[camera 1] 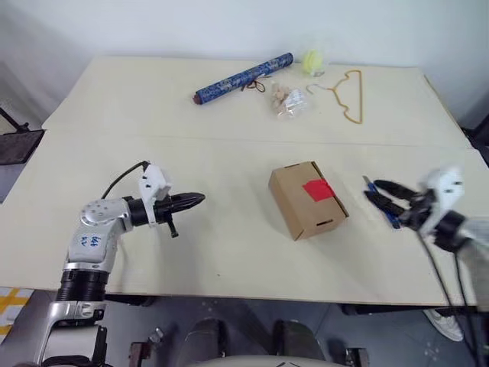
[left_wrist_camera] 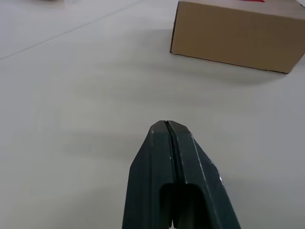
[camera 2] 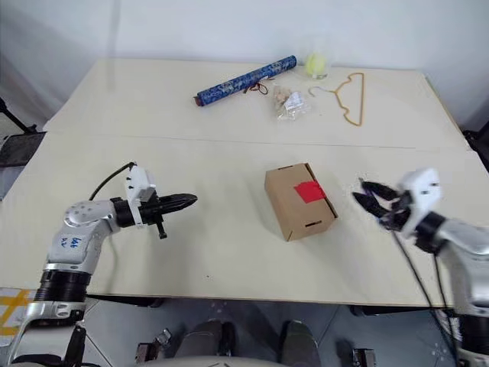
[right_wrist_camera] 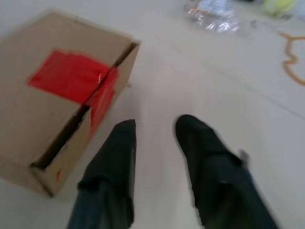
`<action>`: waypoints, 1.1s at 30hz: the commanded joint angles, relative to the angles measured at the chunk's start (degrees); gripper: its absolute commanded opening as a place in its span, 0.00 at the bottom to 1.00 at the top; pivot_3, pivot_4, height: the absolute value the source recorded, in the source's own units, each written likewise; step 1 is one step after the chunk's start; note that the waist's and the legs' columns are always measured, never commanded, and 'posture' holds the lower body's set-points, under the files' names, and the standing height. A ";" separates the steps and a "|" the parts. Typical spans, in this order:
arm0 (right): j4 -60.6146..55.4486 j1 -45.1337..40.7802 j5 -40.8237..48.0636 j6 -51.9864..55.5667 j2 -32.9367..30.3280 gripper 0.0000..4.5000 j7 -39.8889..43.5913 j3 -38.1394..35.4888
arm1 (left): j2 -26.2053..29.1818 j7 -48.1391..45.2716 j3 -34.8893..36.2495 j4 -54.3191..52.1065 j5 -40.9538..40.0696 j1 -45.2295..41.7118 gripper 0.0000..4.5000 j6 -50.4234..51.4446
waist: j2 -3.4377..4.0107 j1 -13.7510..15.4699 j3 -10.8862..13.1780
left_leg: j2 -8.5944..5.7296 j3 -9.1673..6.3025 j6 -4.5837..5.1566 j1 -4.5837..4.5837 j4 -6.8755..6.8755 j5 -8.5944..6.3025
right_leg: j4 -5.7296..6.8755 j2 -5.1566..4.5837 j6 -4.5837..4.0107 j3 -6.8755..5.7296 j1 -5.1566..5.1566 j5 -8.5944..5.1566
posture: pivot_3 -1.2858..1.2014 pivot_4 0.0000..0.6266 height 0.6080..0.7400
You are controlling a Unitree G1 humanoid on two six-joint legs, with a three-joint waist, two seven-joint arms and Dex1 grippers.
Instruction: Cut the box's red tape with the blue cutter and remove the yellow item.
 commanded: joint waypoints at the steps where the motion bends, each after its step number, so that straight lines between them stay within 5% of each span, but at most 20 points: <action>1: 4.62 -4.10 -6.18 -3.89 2.76 0.08 -4.26 3.16 | -3.41 4.17 -2.53 -5.76 -0.48 0.52 0.00 2.90 | 0.00 0.07 0.00 | -0.01 -0.01 0.00 -0.03 0.01 0.00 | 0.01 -0.01 0.00 -0.01 -0.01 0.00 | 0.52 0.24 1.00; 2: 5.83 -4.89 -6.89 -4.43 3.46 0.01 -4.86 3.48 | -4.08 4.81 -3.01 -6.60 -0.55 0.68 0.00 3.61 | 0.01 0.06 0.00 | 0.00 -0.02 0.00 -0.03 0.01 0.00 | 0.00 0.00 0.00 -0.01 -0.01 0.00 | 0.52 0.24 1.00; 10: 16.37 -13.00 -11.05 -6.07 7.60 0.01 -2.41 8.94 | -12.96 11.12 -12.00 -3.62 3.85 -4.10 0.00 6.74 | 0.04 0.00 -0.01 | 0.01 -0.01 -0.01 -0.06 0.04 0.04 | 0.01 0.08 0.00 -0.05 -0.01 0.00 | 0.52 0.24 1.00; 17: 3.84 -6.74 -6.91 3.34 6.74 0.01 6.69 13.06 | -17.74 14.25 -15.61 1.23 6.61 -8.14 0.00 6.81 | 0.09 -0.04 -0.04 | 0.00 -0.04 -0.01 -0.06 -0.02 0.04 | 0.00 0.11 0.00 -0.10 -0.02 0.00 | 0.52 0.24 1.00; 33: -15.74 1.09 -4.95 14.59 7.58 0.01 3.98 14.32 | -7.59 5.94 -15.55 -15.62 1.23 2.29 0.00 15.66 | 0.10 -0.07 -0.05 | 0.04 -0.05 -0.06 -0.01 -0.05 0.02 | -0.03 0.05 -0.05 -0.05 0.00 -0.03 | 0.52 0.24 1.00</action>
